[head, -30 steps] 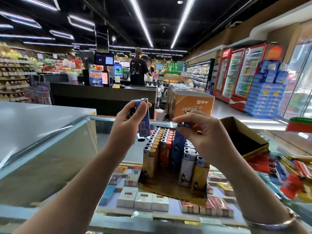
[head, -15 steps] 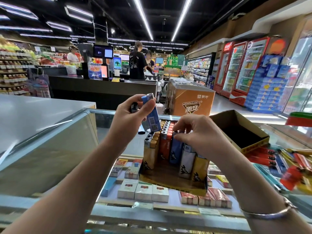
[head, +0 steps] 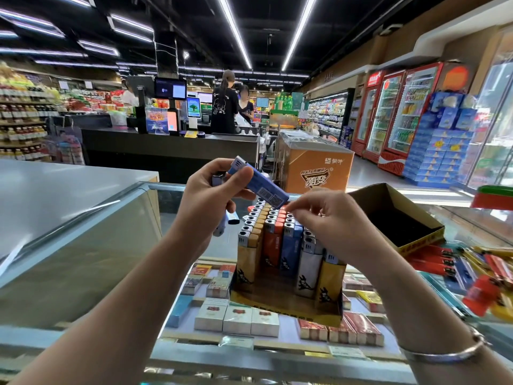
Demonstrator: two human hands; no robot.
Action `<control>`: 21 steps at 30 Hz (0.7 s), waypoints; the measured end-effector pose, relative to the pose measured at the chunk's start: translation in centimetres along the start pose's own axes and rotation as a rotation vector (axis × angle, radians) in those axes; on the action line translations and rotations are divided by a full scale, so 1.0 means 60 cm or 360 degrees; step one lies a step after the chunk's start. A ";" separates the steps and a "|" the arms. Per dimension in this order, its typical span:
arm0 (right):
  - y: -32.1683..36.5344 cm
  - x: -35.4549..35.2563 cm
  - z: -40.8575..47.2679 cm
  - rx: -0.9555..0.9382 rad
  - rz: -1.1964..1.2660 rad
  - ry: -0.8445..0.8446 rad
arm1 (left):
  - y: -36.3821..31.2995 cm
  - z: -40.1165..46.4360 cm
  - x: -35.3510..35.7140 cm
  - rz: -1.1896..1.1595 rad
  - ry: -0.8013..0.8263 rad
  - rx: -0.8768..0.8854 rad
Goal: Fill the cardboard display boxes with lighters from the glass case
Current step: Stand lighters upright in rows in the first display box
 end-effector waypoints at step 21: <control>0.023 -0.003 -0.014 -0.0166 0.0470 0.0226 | -0.032 -0.021 0.034 -0.0019 0.0670 0.0100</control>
Point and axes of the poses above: each hand's wrist, its own z-axis towards the middle knuckle, its own x-axis out of the palm, y = z × x, the point moved 2 cm from there along z, towards the middle knuckle, and after that the axes turned 10 degrees about x, right-handed, at the moved point
